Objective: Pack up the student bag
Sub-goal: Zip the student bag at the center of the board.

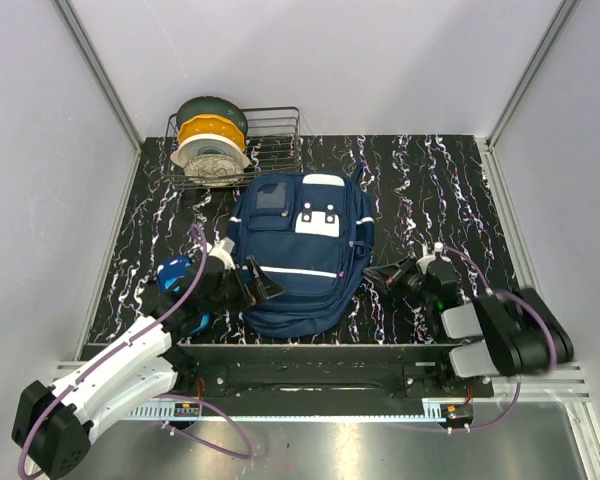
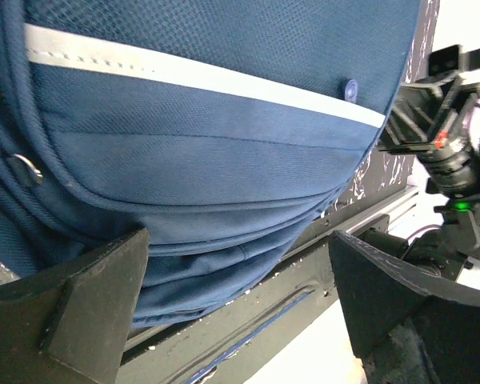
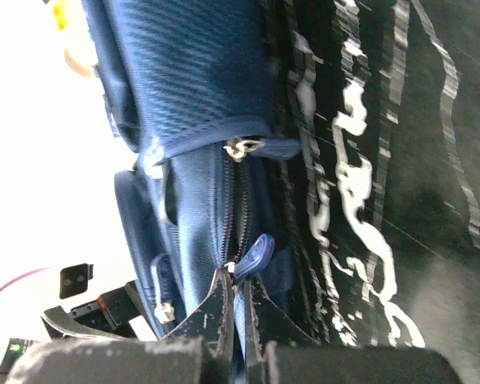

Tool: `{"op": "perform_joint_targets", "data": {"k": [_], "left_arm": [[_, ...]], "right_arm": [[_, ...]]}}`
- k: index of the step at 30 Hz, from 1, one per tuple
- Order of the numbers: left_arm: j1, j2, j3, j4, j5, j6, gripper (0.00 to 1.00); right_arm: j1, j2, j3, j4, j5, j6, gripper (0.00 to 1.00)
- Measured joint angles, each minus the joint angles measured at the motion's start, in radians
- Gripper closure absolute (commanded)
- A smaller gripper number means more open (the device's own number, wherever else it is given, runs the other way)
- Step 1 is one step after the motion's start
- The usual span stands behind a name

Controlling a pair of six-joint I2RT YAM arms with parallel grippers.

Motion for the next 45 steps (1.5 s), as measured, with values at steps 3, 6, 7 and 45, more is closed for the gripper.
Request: {"op": "perform_joint_targets", "data": {"k": [3, 6, 7, 45], "left_arm": [[-0.002, 0.008, 0.000, 0.001, -0.003, 0.003, 0.01], [-0.010, 0.016, 0.000, 0.012, -0.010, 0.000, 0.01], [-0.018, 0.016, 0.000, 0.014, -0.016, -0.003, 0.01], [-0.578, 0.199, 0.010, -0.006, -0.459, -0.415, 0.01]], "right_arm": [[0.003, -0.260, 0.048, -0.327, 0.061, -0.101, 1.00], [0.006, -0.536, 0.133, -0.677, 0.158, -0.229, 1.00], [0.005, -0.598, 0.157, -0.759, 0.185, -0.267, 1.00], [0.353, -0.715, 0.220, -1.134, 0.438, -0.354, 1.00]]}}
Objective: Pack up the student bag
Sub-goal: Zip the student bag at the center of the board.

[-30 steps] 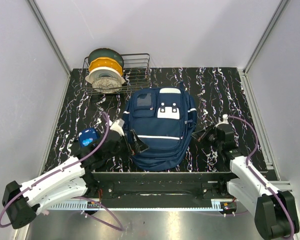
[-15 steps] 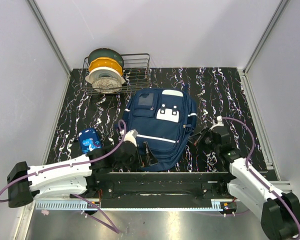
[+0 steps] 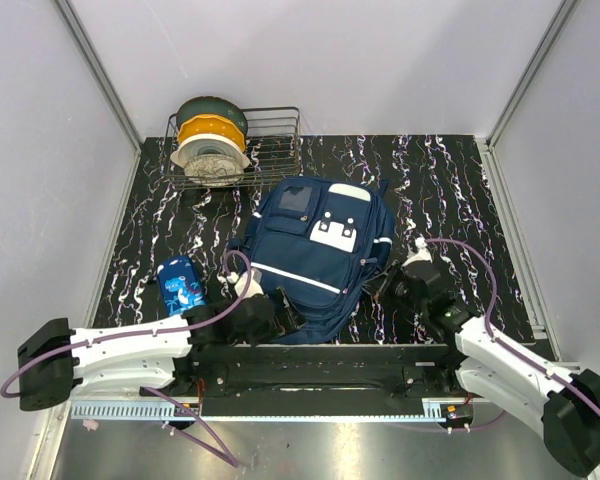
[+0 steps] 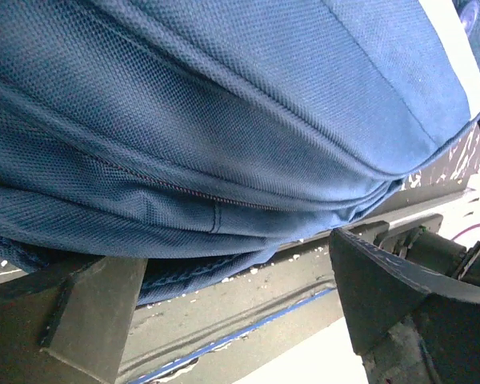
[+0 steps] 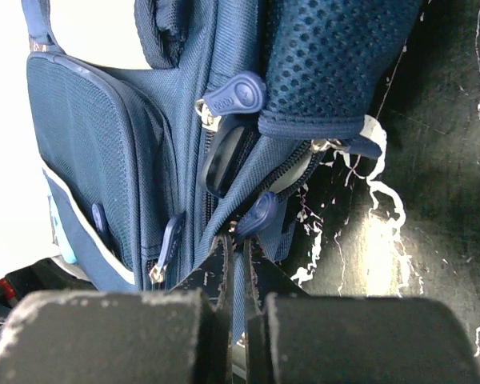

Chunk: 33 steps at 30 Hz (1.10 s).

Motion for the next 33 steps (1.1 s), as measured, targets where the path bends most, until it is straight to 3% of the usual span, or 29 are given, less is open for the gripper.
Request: {"op": "perform_joint_targets", "data": {"k": [5, 8, 9, 11, 12, 15, 19, 20, 21, 24, 30, 33], "left_arm": [[0.002, 0.025, 0.000, -0.001, -0.064, -0.037, 0.03], [0.019, 0.032, 0.000, -0.007, -0.087, -0.044, 0.20], [0.028, 0.033, 0.000, -0.012, -0.091, -0.045, 0.35], [0.050, 0.035, -0.006, -0.016, -0.091, -0.047, 0.52], [0.064, 0.034, -0.011, -0.015, -0.093, -0.048, 0.73], [0.094, 0.027, -0.034, -0.003, -0.102, -0.060, 0.98], [0.112, -0.006, -0.045, -0.015, -0.113, -0.071, 1.00], [0.114, -0.018, -0.045, -0.022, -0.116, -0.071, 1.00], [0.116, -0.031, -0.046, -0.031, -0.118, -0.071, 1.00], [0.124, -0.087, -0.047, -0.061, -0.130, -0.071, 1.00], [0.179, -0.209, -0.048, -0.137, -0.144, -0.030, 1.00], [0.209, -0.223, -0.046, -0.157, -0.143, 0.005, 1.00]], "right_arm": [[0.092, 0.024, -0.004, 0.035, 0.087, 0.012, 1.00], [0.145, 0.041, -0.004, 0.050, 0.134, 0.017, 1.00], [0.164, 0.047, -0.004, 0.056, 0.153, 0.018, 1.00], [0.195, 0.055, -0.004, 0.064, 0.180, 0.020, 1.00], [0.212, 0.057, -0.004, 0.067, 0.193, 0.021, 1.00], [0.246, 0.060, -0.004, 0.068, 0.206, 0.022, 1.00], [0.260, 0.057, -0.003, 0.062, 0.208, 0.017, 0.75], [0.262, 0.051, -0.003, 0.047, 0.213, 0.013, 0.59], [0.265, 0.040, -0.003, 0.022, 0.217, 0.009, 0.54], [0.272, -0.016, -0.003, -0.069, 0.243, 0.009, 0.48], [0.276, -0.203, -0.029, -0.174, 0.255, 0.014, 0.48], [0.276, -0.214, -0.035, -0.183, 0.223, -0.034, 0.48]]}}
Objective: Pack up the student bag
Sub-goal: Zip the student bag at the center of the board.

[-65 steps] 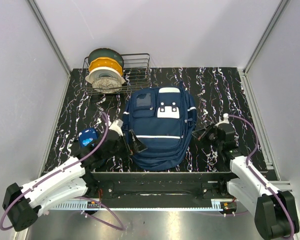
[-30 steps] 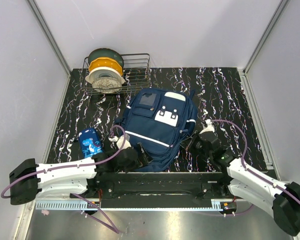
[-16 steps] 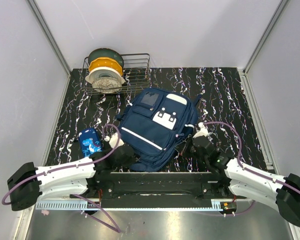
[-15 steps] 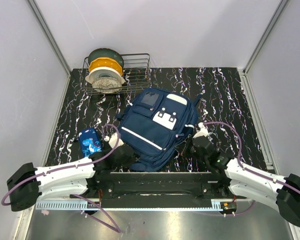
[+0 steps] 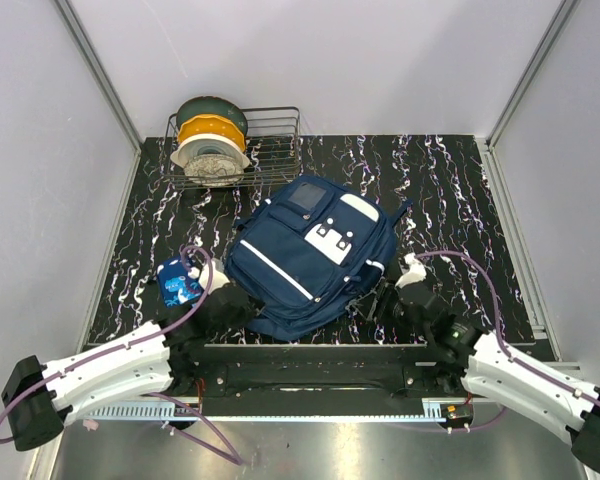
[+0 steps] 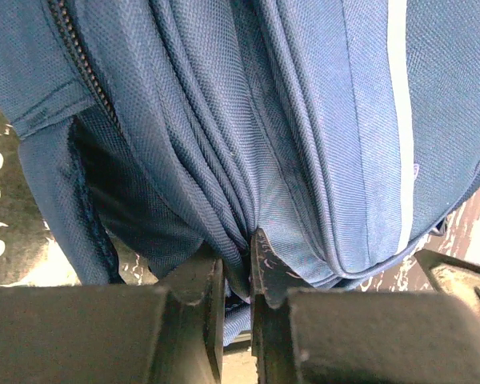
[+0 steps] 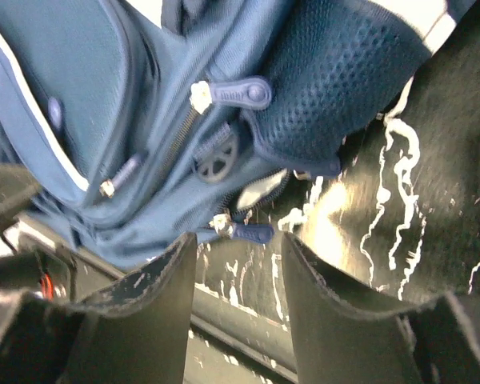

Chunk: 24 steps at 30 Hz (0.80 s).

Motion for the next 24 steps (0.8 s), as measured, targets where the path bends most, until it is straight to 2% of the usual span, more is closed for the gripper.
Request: {"op": "perform_joint_targets", "data": {"k": [10, 16, 21, 24], "left_arm": [[0.051, 0.023, 0.048, -0.027, 0.019, 0.108, 1.00], [0.065, 0.024, 0.054, -0.030, 0.031, 0.135, 1.00], [0.074, 0.018, 0.054, -0.032, 0.035, 0.147, 1.00], [0.082, 0.010, 0.054, -0.034, 0.039, 0.154, 1.00]], "right_arm": [[0.001, 0.293, 0.091, 0.064, -0.229, -0.267, 0.45], [0.002, 0.409, 0.119, 0.180, -0.282, -0.327, 0.45], [0.002, 0.495, 0.123, 0.232, -0.293, -0.336, 0.52], [0.002, 0.510, 0.123, 0.249, -0.299, -0.337, 0.52]]}}
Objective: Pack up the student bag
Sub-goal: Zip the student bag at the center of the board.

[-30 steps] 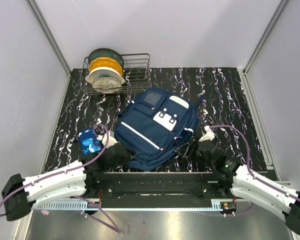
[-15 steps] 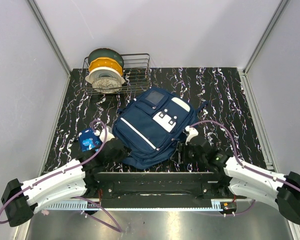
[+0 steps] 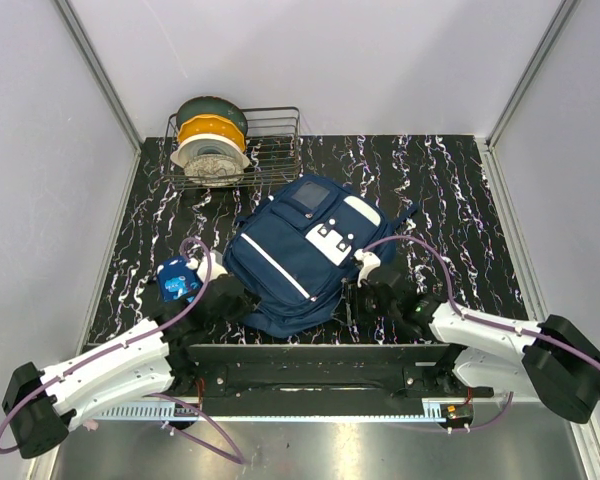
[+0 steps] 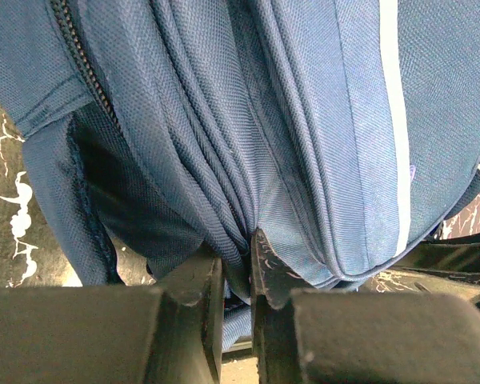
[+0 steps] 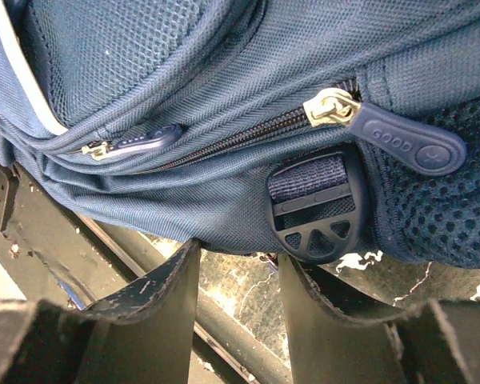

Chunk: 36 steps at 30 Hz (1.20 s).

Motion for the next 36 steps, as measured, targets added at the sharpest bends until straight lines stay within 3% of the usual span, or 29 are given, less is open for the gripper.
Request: {"op": "perform_joint_targets", "data": {"k": [14, 21, 30, 36], "left_arm": [[0.038, -0.018, 0.008, -0.010, 0.023, 0.036, 1.00], [0.051, -0.037, 0.011, -0.013, 0.038, 0.045, 1.00], [0.068, -0.039, 0.014, -0.013, 0.059, 0.064, 1.00], [0.069, -0.034, 0.018, -0.011, 0.067, 0.068, 1.00]], "right_arm": [[0.000, -0.046, -0.017, -0.003, -0.052, -0.004, 0.42], [0.000, -0.017, -0.034, 0.008, -0.058, 0.040, 0.48], [0.000, 0.000, -0.054, 0.032, -0.024, 0.031, 0.45], [0.004, 0.000, -0.054, 0.047, 0.046, 0.010, 0.53]]}}
